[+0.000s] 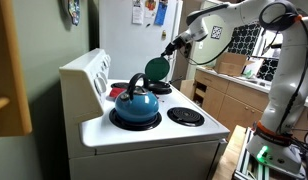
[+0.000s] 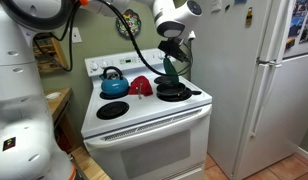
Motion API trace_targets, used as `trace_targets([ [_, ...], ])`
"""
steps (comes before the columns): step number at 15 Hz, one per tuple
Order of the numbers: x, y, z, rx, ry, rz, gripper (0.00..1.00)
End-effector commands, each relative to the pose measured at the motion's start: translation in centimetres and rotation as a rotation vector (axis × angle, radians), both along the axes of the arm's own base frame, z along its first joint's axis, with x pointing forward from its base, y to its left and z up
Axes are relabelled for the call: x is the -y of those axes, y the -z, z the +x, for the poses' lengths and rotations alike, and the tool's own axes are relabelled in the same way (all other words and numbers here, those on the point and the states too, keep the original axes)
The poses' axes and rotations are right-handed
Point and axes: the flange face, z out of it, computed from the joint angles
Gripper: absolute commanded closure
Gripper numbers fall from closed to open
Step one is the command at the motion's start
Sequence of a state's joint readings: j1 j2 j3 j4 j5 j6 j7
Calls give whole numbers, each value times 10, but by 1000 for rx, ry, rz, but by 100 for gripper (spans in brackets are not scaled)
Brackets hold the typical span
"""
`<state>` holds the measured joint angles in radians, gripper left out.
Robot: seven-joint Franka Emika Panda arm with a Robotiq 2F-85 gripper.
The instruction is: Put the green pot holder on the stove and then put the blue kettle on the green pot holder
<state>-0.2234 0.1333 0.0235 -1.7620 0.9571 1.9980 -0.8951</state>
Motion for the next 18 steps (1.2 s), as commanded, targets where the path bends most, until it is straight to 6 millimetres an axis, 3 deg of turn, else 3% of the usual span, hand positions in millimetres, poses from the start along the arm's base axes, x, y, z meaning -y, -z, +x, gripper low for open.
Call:
trace_targets([
  [1, -9, -11, -28, -77, -29, 102, 99],
  [6, -30, -15, -52, -232, -200, 236, 99],
  [7, -25, -10, -51, -245, -193, 188, 99],
  [8, -27, -18, -43, -203, -186, 187, 97],
  [16, -26, -12, -44, -220, -193, 191, 99],
  [18, -37, -13, -47, -213, -218, 273, 99],
])
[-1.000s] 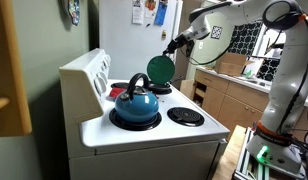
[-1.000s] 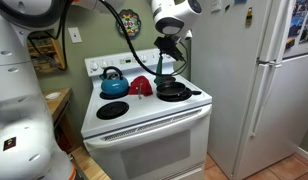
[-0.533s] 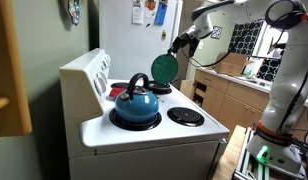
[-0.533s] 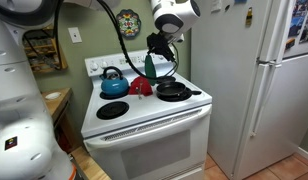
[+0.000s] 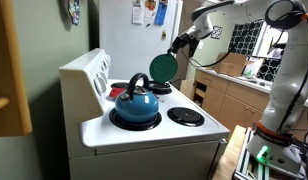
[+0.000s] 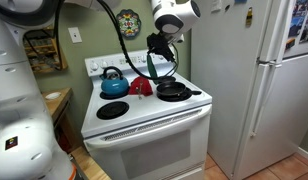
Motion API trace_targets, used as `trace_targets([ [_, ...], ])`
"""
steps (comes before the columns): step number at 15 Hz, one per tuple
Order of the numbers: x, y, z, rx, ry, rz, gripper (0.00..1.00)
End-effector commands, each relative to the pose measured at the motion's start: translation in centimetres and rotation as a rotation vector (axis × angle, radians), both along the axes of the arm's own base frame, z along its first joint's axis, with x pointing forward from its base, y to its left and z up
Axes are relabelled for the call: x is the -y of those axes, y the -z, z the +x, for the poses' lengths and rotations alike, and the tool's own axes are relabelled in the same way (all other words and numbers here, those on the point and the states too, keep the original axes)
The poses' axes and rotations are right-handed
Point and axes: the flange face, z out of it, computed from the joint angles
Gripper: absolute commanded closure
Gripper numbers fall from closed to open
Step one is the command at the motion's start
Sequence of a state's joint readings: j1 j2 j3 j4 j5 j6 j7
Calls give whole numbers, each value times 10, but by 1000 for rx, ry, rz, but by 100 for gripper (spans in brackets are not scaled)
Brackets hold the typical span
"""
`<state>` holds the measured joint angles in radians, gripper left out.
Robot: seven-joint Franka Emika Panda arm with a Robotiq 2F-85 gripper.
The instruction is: Put the green pot holder on the stove and then put the blue kettle on the green pot holder
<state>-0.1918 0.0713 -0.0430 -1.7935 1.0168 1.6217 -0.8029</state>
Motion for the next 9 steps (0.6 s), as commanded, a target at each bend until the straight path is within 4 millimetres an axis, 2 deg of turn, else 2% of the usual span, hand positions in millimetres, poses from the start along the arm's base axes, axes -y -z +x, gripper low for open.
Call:
trace_targets([
  [1, -15, 1, -7, -19, -26, 111, 99],
  [5, -42, 17, -19, -132, -105, 256, 99],
  [9, -47, 46, -37, -358, -152, 236, 99],
])
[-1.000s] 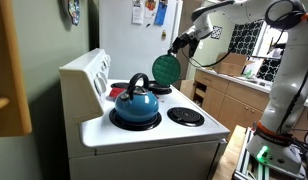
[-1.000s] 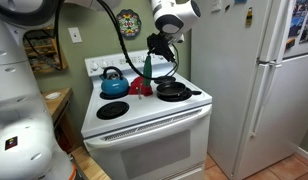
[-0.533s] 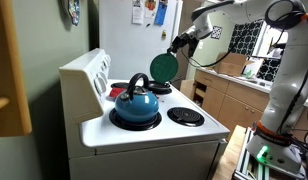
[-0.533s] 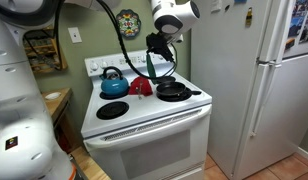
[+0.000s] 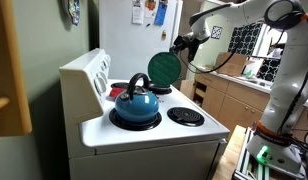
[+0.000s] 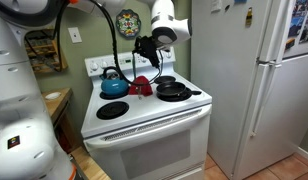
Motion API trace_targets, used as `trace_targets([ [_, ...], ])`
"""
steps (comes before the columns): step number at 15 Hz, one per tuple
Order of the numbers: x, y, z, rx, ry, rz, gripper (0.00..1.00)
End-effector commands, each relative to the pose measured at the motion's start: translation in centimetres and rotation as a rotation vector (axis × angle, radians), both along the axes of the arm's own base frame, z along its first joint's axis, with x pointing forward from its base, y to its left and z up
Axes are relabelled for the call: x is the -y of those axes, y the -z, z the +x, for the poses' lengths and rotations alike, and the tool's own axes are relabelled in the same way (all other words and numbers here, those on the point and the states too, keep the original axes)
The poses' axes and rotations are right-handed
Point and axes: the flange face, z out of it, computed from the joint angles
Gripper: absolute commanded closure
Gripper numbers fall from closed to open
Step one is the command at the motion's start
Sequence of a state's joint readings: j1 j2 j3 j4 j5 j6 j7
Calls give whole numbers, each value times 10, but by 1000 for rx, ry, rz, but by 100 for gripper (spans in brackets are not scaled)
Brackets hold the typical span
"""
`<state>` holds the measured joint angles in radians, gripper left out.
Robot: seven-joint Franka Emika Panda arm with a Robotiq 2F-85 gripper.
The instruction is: Put the green pot holder on the stove and then put the blue kettle on the green pot holder
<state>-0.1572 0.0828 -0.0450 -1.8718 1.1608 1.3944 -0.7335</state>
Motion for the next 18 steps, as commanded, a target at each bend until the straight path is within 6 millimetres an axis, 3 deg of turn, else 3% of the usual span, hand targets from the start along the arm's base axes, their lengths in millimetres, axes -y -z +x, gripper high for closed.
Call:
trace_targets([
  [1, 2, 24, -17, -196, -29, -27, 99],
  [4, 1, 39, -25, -328, -76, -33, 99],
  [5, -1, 32, -18, -247, -56, -22, 99],
  [12, -2, 33, -17, -248, -63, -21, 99],
  [18, -19, 59, -24, -351, -191, 53, 99],
])
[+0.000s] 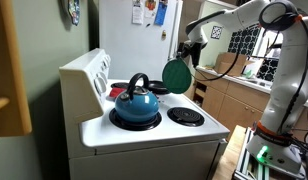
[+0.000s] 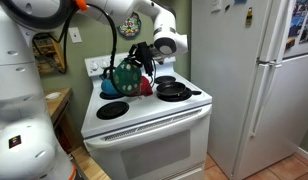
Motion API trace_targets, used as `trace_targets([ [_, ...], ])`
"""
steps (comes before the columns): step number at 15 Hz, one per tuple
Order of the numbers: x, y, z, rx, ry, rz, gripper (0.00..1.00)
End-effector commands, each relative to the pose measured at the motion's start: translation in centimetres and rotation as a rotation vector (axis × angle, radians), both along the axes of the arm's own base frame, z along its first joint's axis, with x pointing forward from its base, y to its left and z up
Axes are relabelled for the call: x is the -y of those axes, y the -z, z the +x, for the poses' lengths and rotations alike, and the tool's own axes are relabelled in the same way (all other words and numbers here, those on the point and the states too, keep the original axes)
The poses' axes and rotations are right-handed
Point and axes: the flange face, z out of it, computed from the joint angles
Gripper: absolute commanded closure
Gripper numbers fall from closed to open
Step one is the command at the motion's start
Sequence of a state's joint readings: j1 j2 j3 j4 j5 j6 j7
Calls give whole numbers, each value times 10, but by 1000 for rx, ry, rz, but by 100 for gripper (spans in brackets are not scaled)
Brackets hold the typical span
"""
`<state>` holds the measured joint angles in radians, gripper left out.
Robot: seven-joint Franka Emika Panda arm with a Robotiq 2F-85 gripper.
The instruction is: Put the green pot holder on the stove and then put the blue kettle on the green pot holder
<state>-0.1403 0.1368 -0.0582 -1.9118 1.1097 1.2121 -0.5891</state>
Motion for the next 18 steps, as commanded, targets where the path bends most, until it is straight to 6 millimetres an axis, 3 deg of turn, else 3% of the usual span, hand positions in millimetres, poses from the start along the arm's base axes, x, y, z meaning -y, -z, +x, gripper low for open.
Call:
trace_targets([
  [1, -7, 19, -4, -80, -67, 53, 99],
  [9, -12, 62, -16, -344, -103, 18, 99],
  [18, -12, 85, -22, -521, -107, -2, 99],
])
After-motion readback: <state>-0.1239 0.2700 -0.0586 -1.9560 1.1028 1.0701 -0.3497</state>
